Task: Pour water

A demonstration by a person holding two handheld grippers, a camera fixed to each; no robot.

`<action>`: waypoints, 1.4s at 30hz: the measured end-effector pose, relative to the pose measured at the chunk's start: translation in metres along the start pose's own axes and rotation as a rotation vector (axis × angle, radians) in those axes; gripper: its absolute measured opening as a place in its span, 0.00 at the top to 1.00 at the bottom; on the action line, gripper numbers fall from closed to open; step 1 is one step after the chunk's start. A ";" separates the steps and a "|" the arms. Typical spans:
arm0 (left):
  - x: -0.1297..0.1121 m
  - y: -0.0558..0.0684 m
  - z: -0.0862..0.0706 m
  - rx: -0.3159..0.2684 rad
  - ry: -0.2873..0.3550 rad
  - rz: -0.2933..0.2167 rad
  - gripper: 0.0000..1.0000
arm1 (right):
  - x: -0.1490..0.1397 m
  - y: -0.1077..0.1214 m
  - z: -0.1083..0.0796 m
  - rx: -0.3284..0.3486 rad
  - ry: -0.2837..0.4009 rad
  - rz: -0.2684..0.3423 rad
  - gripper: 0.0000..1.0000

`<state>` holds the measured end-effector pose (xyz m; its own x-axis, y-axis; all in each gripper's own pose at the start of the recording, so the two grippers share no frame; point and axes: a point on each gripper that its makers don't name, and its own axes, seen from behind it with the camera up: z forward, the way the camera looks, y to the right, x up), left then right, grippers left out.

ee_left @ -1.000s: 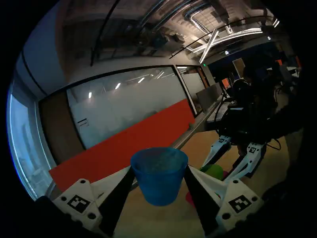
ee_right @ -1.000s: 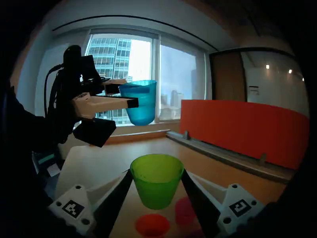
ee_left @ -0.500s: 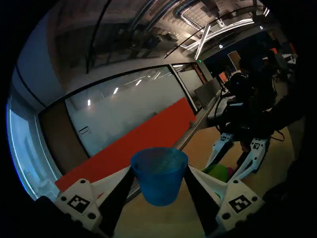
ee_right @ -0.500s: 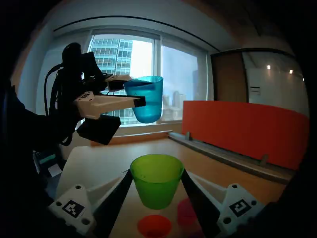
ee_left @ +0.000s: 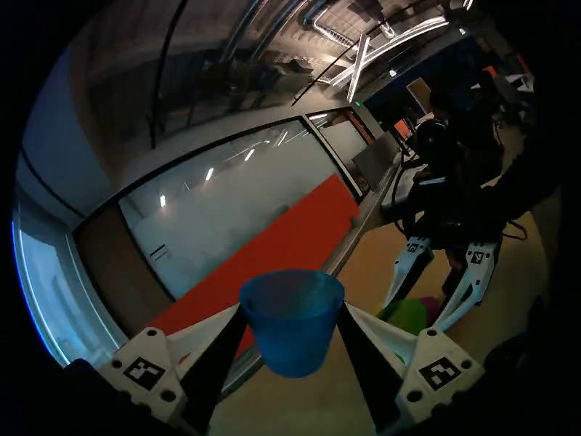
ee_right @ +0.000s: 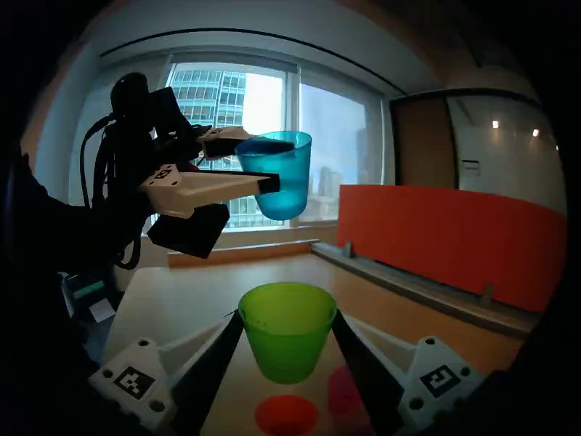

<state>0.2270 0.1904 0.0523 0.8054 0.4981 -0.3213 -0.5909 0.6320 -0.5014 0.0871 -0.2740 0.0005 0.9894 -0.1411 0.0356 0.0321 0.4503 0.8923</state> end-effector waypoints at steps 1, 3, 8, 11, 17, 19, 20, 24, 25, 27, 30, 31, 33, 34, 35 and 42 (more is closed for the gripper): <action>0.001 -0.001 0.000 0.001 0.001 0.009 0.15 | 0.001 -0.001 0.000 0.001 0.001 -0.001 0.09; 0.003 -0.002 0.000 0.004 0.003 0.024 0.15 | 0.002 -0.001 0.001 0.003 0.001 -0.003 0.09; 0.005 -0.001 0.001 0.008 0.001 0.050 0.15 | 0.003 -0.004 0.003 0.008 0.003 -0.003 0.09; 0.005 0.000 0.001 0.010 -0.004 0.070 0.15 | 0.004 -0.005 0.004 0.010 0.004 -0.004 0.09; 0.005 0.002 0.002 0.013 -0.011 0.112 0.15 | 0.004 -0.004 0.004 0.012 0.006 -0.004 0.09; 0.007 0.002 0.002 0.013 -0.010 0.121 0.15 | 0.005 -0.004 0.004 0.013 0.008 -0.004 0.09; 0.007 0.002 0.002 0.014 -0.009 0.126 0.15 | 0.005 -0.004 0.004 0.013 0.009 -0.005 0.09; 0.009 0.002 0.002 0.020 -0.007 0.148 0.15 | 0.007 -0.005 0.004 0.017 0.010 -0.009 0.09; 0.010 0.001 0.002 0.022 -0.008 0.154 0.15 | 0.007 -0.006 0.004 0.018 0.010 -0.011 0.09; 0.010 0.001 0.003 0.026 -0.009 0.165 0.15 | 0.008 -0.007 0.004 0.020 0.011 -0.013 0.09; 0.011 -0.001 0.003 0.033 -0.009 0.183 0.15 | 0.009 -0.008 0.004 0.022 0.012 -0.015 0.09; 0.011 -0.002 0.003 0.036 -0.008 0.190 0.15 | 0.010 -0.008 0.004 0.023 0.012 -0.015 0.09; 0.012 -0.003 0.003 0.040 -0.008 0.203 0.15 | 0.010 -0.008 0.004 0.024 0.013 -0.016 0.09; 0.012 -0.003 0.003 0.041 -0.009 0.210 0.15 | 0.010 -0.008 0.004 0.024 0.013 -0.017 0.09; 0.012 -0.003 0.004 0.042 -0.010 0.217 0.15 | 0.010 -0.008 0.004 0.024 0.013 -0.018 0.09; 0.015 -0.004 0.006 0.048 -0.006 0.259 0.15 | 0.011 -0.007 0.003 0.023 0.015 -0.019 0.09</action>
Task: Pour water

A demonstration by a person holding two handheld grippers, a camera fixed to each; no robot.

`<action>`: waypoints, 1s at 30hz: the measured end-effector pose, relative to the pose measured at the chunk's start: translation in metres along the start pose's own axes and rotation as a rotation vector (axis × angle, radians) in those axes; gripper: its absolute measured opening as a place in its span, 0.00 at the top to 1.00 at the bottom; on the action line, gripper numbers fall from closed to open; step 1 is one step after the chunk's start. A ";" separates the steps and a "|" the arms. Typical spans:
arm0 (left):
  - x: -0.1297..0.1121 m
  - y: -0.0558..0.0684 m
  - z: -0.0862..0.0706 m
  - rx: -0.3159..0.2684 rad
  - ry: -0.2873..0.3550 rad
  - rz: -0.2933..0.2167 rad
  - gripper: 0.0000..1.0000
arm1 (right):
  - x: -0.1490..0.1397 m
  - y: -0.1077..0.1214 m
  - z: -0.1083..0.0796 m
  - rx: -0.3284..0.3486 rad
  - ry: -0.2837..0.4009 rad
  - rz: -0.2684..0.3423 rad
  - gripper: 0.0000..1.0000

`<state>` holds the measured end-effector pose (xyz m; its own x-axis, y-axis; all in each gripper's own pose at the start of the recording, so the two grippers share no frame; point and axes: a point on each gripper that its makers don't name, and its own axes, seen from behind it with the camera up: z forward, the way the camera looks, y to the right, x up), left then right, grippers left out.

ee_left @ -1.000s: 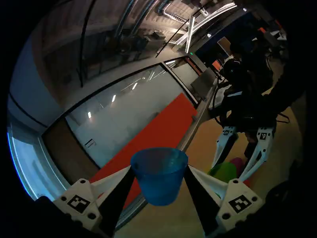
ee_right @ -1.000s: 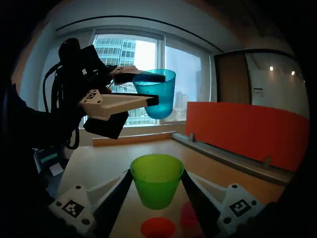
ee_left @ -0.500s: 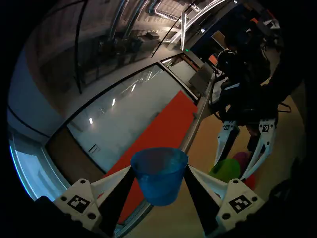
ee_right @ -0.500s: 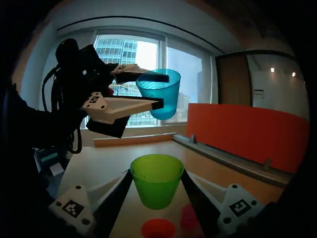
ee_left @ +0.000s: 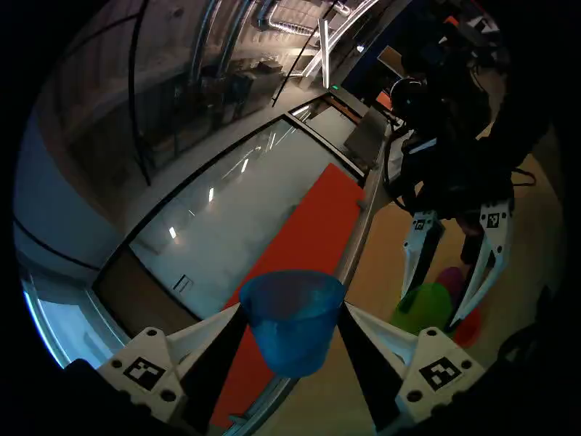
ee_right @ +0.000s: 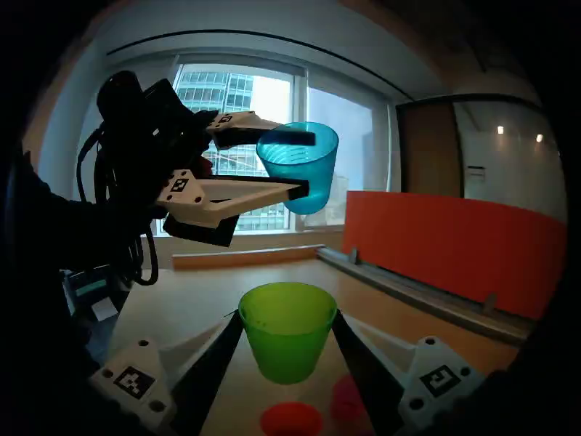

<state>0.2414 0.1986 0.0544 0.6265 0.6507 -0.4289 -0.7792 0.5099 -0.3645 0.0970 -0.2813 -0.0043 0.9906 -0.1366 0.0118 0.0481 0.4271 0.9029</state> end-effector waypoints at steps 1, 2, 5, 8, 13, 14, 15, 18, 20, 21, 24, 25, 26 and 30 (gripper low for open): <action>0.001 0.000 0.000 0.001 0.001 0.007 0.15 | 0.000 0.000 0.000 0.000 0.001 0.000 0.09; 0.001 -0.001 0.000 0.001 0.002 0.013 0.15 | 0.001 0.000 -0.001 0.000 0.001 -0.001 0.09; 0.003 -0.004 0.001 0.006 0.004 0.037 0.15 | 0.002 0.001 -0.001 -0.001 0.003 -0.001 0.09; 0.005 -0.005 0.001 0.009 0.005 0.061 0.15 | 0.003 0.001 0.000 0.000 0.005 -0.001 0.09; 0.007 -0.003 0.002 0.007 0.006 0.092 0.15 | 0.004 0.001 0.000 0.000 0.006 -0.002 0.09; 0.007 -0.002 0.002 0.006 0.007 0.098 0.15 | 0.004 0.001 0.000 0.000 0.006 -0.003 0.09; 0.007 -0.001 0.002 0.004 0.007 0.104 0.15 | 0.004 0.001 0.000 -0.001 0.006 -0.003 0.09; 0.007 0.002 0.002 0.002 0.009 0.124 0.15 | 0.005 0.001 0.000 0.000 0.007 -0.003 0.09; 0.008 0.003 0.002 0.001 0.008 0.136 0.15 | 0.005 0.001 -0.001 -0.001 0.008 -0.003 0.09; 0.008 0.003 0.002 0.002 0.009 0.142 0.15 | 0.005 0.001 -0.001 -0.001 0.008 -0.003 0.09; 0.010 0.002 0.002 0.008 0.011 0.159 0.15 | 0.004 0.001 -0.001 -0.002 0.008 -0.003 0.09; 0.011 0.001 0.003 0.010 0.012 0.165 0.15 | 0.004 0.001 -0.001 -0.001 0.008 -0.003 0.09; 0.011 0.000 0.003 0.012 0.012 0.170 0.15 | 0.004 0.001 -0.001 -0.001 0.007 -0.003 0.09; 0.013 -0.002 0.004 0.012 0.012 0.189 0.15 | 0.005 0.001 -0.001 0.000 0.007 -0.005 0.09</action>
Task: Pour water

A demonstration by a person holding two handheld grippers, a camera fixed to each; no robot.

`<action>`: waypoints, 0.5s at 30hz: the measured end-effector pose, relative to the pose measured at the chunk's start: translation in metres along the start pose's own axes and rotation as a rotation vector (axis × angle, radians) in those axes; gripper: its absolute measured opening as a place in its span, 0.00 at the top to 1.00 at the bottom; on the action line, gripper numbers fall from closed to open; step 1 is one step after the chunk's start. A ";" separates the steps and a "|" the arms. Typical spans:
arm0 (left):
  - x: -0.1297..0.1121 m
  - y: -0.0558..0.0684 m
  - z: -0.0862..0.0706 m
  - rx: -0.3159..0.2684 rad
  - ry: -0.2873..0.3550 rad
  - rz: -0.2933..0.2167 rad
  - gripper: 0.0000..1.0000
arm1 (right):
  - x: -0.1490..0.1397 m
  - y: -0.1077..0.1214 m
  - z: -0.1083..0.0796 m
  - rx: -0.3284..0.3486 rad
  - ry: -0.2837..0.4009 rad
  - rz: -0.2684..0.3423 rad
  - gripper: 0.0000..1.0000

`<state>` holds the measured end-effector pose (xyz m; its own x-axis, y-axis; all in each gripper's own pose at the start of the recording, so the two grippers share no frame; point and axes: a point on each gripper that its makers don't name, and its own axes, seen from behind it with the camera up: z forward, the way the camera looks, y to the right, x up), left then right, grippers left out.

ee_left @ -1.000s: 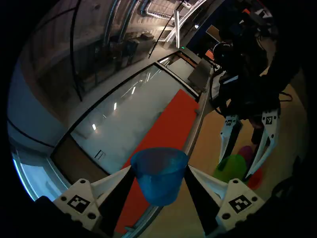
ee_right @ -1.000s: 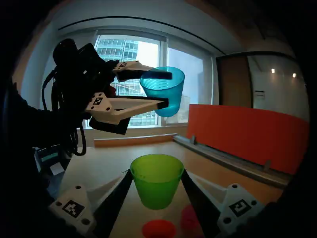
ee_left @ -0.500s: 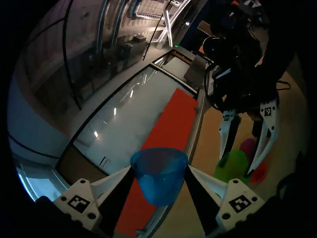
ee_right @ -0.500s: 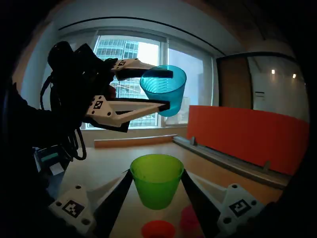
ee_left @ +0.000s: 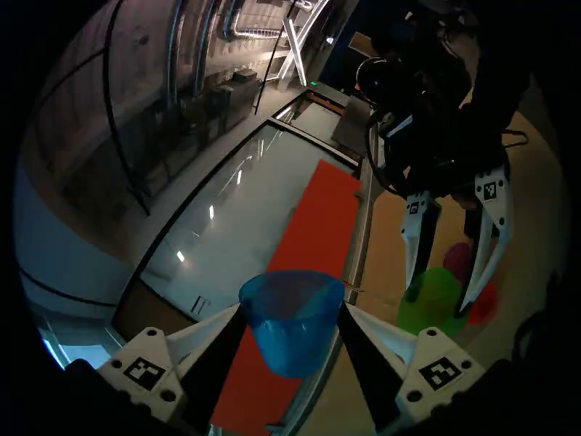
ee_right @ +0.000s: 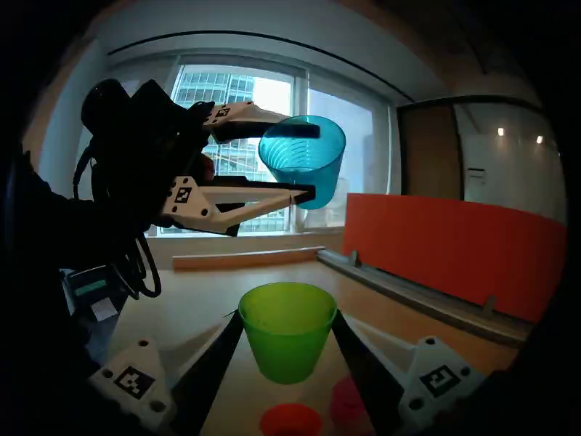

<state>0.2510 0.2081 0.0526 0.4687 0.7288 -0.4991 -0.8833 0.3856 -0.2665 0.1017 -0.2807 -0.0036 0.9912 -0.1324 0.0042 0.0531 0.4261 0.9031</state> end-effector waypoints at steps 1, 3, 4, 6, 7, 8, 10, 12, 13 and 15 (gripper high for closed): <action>0.000 0.000 0.000 0.000 0.000 0.006 0.15 | 0.000 0.000 0.000 0.000 0.000 0.000 0.09; 0.001 0.000 0.001 0.000 0.000 0.015 0.15 | 0.000 0.000 0.000 0.000 0.000 -0.001 0.09; 0.001 0.000 0.001 0.000 0.000 0.020 0.15 | 0.000 0.000 0.000 -0.001 0.000 -0.001 0.09; 0.001 0.000 0.001 0.000 0.000 0.027 0.15 | 0.000 0.000 0.000 -0.001 0.001 -0.001 0.09; 0.002 0.000 0.001 0.001 -0.001 0.030 0.15 | 0.000 0.000 0.000 -0.001 0.001 -0.001 0.09; 0.002 0.000 0.002 0.002 -0.001 0.034 0.15 | 0.000 0.000 0.000 -0.001 0.002 -0.001 0.09; 0.002 -0.001 0.002 0.005 -0.002 0.040 0.15 | 0.001 -0.001 -0.001 0.000 0.002 -0.001 0.09; 0.003 -0.002 0.002 0.008 -0.002 0.045 0.15 | 0.001 -0.001 -0.001 0.000 0.002 -0.002 0.09; 0.003 -0.002 0.002 0.009 -0.001 0.047 0.15 | 0.001 -0.001 -0.001 0.000 0.002 -0.002 0.09; 0.004 -0.003 0.002 0.011 -0.001 0.053 0.15 | 0.001 -0.001 -0.001 0.000 0.002 -0.003 0.09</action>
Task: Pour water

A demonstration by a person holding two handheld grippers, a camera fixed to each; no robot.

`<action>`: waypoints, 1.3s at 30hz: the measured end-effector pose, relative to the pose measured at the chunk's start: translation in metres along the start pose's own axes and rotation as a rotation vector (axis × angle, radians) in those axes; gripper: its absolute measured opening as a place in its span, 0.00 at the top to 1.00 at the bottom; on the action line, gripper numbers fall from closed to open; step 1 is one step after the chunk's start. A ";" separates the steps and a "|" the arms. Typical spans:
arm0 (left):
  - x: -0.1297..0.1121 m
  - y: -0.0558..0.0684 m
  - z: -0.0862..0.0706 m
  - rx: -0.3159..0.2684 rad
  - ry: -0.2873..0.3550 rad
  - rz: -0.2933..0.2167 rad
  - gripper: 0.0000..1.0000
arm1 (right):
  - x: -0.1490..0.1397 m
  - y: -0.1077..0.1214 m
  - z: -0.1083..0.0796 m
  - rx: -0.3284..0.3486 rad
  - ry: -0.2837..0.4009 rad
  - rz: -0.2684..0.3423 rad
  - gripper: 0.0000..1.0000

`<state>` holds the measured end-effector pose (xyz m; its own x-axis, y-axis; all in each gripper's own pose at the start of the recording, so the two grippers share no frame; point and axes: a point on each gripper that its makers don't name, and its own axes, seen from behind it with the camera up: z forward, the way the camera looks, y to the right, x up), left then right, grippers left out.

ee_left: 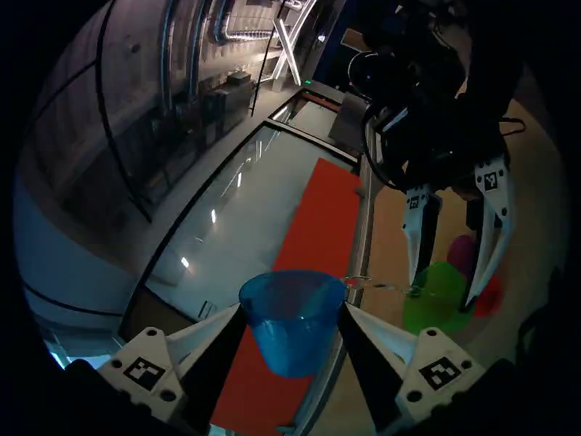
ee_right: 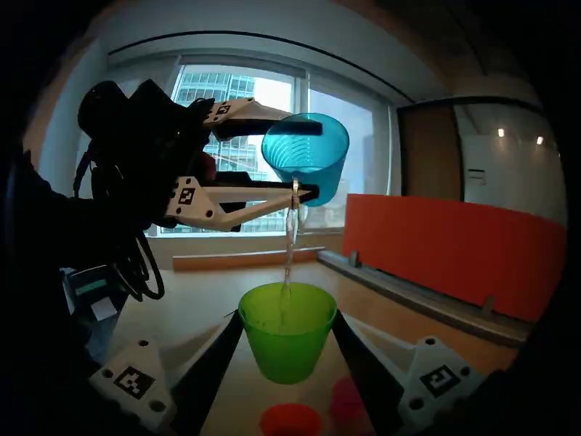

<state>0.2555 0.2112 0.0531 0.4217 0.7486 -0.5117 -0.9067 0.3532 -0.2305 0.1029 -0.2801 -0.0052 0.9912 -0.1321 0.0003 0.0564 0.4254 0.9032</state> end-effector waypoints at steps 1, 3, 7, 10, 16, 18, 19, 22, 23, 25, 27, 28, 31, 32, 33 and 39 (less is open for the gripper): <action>0.000 -0.001 0.000 0.001 0.000 0.003 0.15 | 0.000 0.000 0.000 0.000 0.000 0.000 0.09; 0.001 -0.001 -0.001 0.003 0.000 0.009 0.15 | 0.000 0.000 -0.001 0.001 0.001 0.000 0.09; 0.002 -0.001 -0.001 0.004 0.001 0.021 0.15 | 0.001 0.000 -0.001 0.001 0.002 -0.001 0.09; 0.002 -0.002 -0.001 0.005 0.000 0.029 0.15 | 0.001 0.000 -0.001 0.001 0.002 -0.002 0.09; 0.002 -0.003 -0.001 0.010 -0.003 0.045 0.15 | 0.002 0.000 0.000 0.002 0.002 -0.003 0.09; 0.002 -0.004 -0.001 0.010 -0.004 0.052 0.15 | 0.002 0.000 0.000 0.002 0.003 -0.003 0.09; 0.002 -0.004 -0.001 0.011 -0.004 0.055 0.15 | 0.002 0.000 0.000 0.002 0.004 -0.003 0.09; 0.002 -0.004 -0.001 0.012 -0.005 0.063 0.15 | 0.003 0.000 0.000 0.002 0.005 -0.003 0.09; 0.002 -0.004 -0.002 0.012 -0.005 0.065 0.15 | 0.003 0.000 0.000 0.002 0.005 -0.003 0.09; 0.003 -0.004 -0.002 0.012 -0.004 0.067 0.15 | 0.003 0.000 -0.001 0.001 0.005 -0.004 0.09; 0.004 -0.005 -0.002 0.013 -0.003 0.068 0.15 | 0.003 0.000 -0.001 0.001 0.005 -0.005 0.09; 0.004 -0.004 -0.002 0.013 -0.002 0.070 0.15 | 0.003 0.000 -0.001 0.001 0.005 -0.005 0.09; 0.005 -0.004 -0.002 0.013 -0.001 0.077 0.15 | 0.002 0.000 -0.001 0.000 0.006 -0.004 0.09; 0.005 -0.004 -0.002 0.012 -0.002 0.080 0.15 | 0.002 0.001 -0.001 0.000 0.007 -0.004 0.09; 0.005 -0.004 -0.002 0.011 -0.002 0.083 0.15 | 0.002 0.001 -0.001 -0.001 0.007 -0.003 0.09; 0.006 -0.002 -0.003 0.010 0.000 0.103 0.15 | 0.002 0.003 -0.001 -0.003 0.008 0.002 0.09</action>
<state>0.2599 0.2139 0.0478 0.3265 0.7812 -0.5321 -0.9450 0.2801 -0.1686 0.1047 -0.2779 -0.0034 0.9922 -0.1244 -0.0015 0.0551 0.4285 0.9019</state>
